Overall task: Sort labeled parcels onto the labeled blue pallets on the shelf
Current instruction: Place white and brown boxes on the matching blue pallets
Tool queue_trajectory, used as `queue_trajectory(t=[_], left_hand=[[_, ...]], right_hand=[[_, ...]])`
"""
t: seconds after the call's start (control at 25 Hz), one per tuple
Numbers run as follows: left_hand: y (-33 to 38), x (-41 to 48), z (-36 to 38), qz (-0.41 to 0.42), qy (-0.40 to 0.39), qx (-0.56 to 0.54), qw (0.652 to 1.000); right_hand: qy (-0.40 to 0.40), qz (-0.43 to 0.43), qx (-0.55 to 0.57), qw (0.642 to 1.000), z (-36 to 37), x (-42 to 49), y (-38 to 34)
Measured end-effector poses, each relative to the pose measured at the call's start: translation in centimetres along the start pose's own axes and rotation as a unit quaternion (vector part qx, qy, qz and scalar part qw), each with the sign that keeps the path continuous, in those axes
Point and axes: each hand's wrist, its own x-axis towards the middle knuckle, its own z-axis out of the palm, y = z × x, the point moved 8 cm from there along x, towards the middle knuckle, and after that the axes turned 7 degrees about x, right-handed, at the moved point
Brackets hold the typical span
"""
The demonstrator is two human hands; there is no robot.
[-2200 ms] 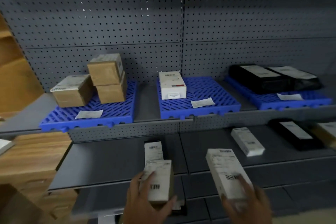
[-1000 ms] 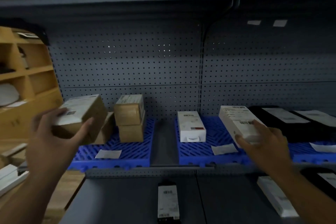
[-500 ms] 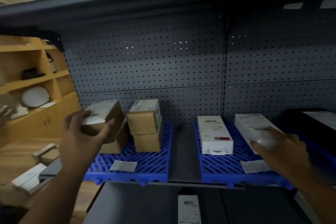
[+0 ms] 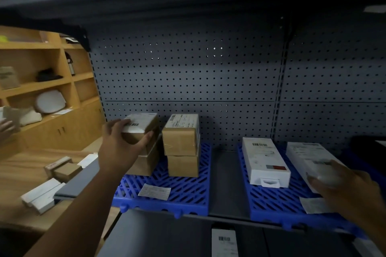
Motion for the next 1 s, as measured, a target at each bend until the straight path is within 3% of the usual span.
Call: queue_trajectory(t=[1.0], left_hand=[[-2.0, 0.2, 4.1, 0.027, -0.037, -0.01, 0.999]], right_hand=[[0.027, -0.04, 0.0, 0.999, -0.9, -1.9, -3.4]])
